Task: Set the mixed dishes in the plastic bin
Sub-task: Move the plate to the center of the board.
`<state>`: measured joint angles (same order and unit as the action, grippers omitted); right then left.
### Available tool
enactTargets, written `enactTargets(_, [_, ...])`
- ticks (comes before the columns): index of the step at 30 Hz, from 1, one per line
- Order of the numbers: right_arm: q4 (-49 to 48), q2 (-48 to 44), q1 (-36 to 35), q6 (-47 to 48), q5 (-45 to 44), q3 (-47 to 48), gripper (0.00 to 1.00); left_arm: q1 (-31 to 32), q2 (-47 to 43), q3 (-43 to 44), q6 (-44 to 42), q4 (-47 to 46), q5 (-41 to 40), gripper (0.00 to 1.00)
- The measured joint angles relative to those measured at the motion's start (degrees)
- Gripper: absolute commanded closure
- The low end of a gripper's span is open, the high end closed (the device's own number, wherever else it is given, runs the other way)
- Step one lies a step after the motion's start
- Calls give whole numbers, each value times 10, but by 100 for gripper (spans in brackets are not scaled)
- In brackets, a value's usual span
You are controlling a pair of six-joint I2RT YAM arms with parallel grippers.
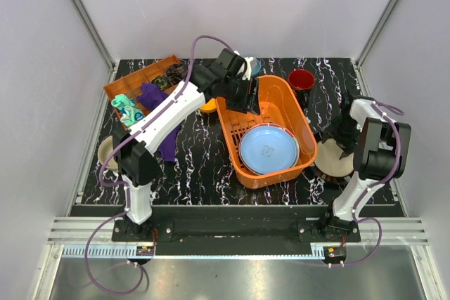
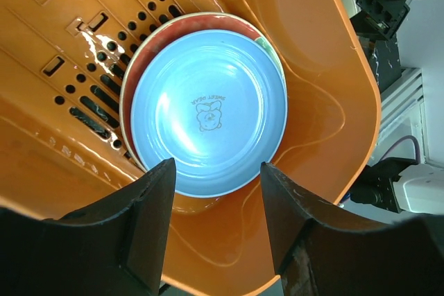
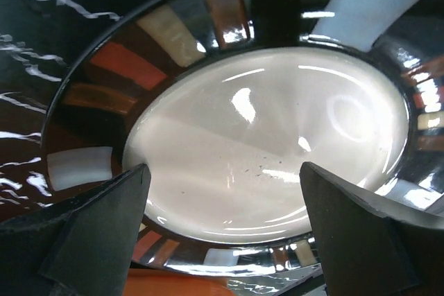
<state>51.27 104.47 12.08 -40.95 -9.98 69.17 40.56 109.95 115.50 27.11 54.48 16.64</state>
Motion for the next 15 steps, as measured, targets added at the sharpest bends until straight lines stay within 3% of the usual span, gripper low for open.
enactTargets(15, [44, 104, -66, -7, 2, 144, 0, -56, -27, -36, -3, 0, -4, 45])
